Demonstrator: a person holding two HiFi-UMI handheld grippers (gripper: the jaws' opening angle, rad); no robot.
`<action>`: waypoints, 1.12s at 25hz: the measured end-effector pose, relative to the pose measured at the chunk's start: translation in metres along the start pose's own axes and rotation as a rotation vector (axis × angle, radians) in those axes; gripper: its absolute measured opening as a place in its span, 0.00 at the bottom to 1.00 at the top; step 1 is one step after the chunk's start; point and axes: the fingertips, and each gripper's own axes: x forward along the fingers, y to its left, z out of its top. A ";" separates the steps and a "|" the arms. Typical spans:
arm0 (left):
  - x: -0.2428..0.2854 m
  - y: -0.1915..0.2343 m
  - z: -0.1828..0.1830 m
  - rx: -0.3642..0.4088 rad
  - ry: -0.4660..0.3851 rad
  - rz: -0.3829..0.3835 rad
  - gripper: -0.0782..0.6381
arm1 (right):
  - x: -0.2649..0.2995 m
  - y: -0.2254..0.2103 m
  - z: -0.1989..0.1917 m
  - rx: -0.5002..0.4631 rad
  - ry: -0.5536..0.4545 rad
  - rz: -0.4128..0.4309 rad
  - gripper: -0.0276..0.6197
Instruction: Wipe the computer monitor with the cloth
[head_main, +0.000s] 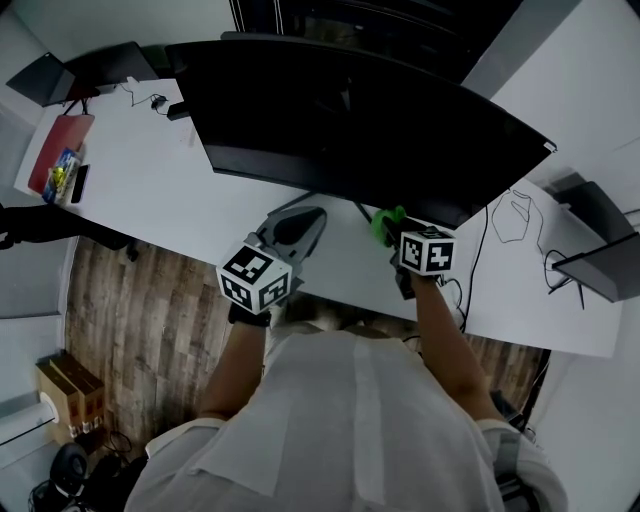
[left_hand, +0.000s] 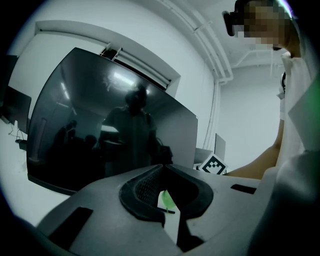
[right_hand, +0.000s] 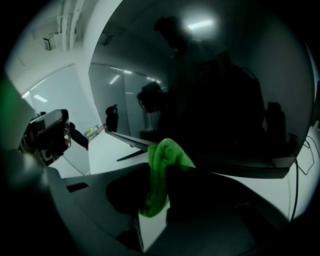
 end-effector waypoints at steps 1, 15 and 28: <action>-0.003 0.005 0.000 -0.001 0.002 -0.002 0.14 | 0.003 0.004 0.001 0.000 0.001 -0.001 0.15; -0.035 0.062 0.005 -0.014 0.009 -0.010 0.14 | 0.043 0.060 0.016 -0.020 0.019 0.007 0.15; -0.068 0.117 0.008 -0.029 0.007 0.010 0.14 | 0.085 0.118 0.032 -0.057 0.036 0.041 0.15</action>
